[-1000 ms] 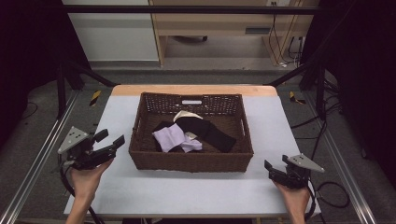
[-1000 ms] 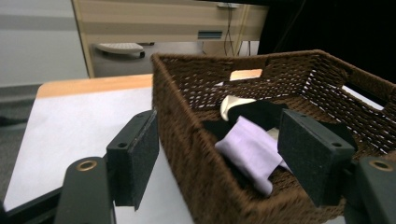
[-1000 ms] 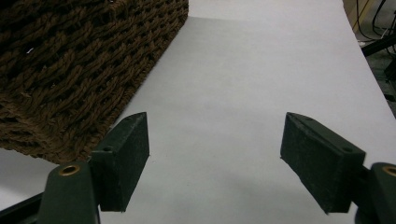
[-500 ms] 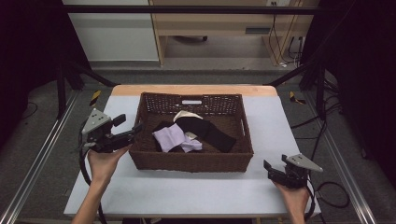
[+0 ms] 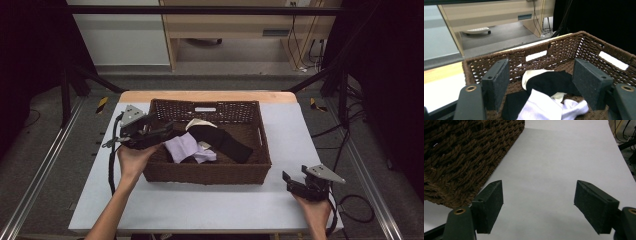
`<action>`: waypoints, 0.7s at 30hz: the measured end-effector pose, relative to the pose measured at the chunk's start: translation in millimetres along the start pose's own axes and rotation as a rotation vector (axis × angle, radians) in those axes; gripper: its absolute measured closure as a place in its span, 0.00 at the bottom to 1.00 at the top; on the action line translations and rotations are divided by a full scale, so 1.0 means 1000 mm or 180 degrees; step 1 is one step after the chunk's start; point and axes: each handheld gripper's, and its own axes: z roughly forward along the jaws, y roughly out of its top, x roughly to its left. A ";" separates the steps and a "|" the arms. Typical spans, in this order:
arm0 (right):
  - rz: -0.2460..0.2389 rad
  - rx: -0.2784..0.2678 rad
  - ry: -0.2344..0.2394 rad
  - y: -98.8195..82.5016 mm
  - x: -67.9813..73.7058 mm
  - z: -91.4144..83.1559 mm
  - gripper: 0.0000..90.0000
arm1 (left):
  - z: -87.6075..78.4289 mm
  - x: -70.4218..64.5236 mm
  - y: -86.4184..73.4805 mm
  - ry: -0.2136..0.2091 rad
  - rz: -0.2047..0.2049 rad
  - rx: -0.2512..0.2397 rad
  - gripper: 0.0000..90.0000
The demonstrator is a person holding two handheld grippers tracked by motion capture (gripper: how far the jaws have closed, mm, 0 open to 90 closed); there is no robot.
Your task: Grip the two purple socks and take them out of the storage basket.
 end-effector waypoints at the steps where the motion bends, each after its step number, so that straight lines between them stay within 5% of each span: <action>1: 0.0003 -0.0004 -0.0003 0.000 0.000 0.000 0.26 | 0.005 -0.002 0.001 0.0012 0.0047 0.0002 0.33; 14: -0.0006 0.0013 -0.0014 0.000 -0.001 0.001 0.26 | 0.053 -0.003 0.001 0.0031 0.0130 0.0139 0.38; 21: 0.0009 0.0013 -0.0017 0.000 -0.001 0.001 0.26 | 0.076 0.001 -0.009 0.0099 0.0200 0.0441 0.40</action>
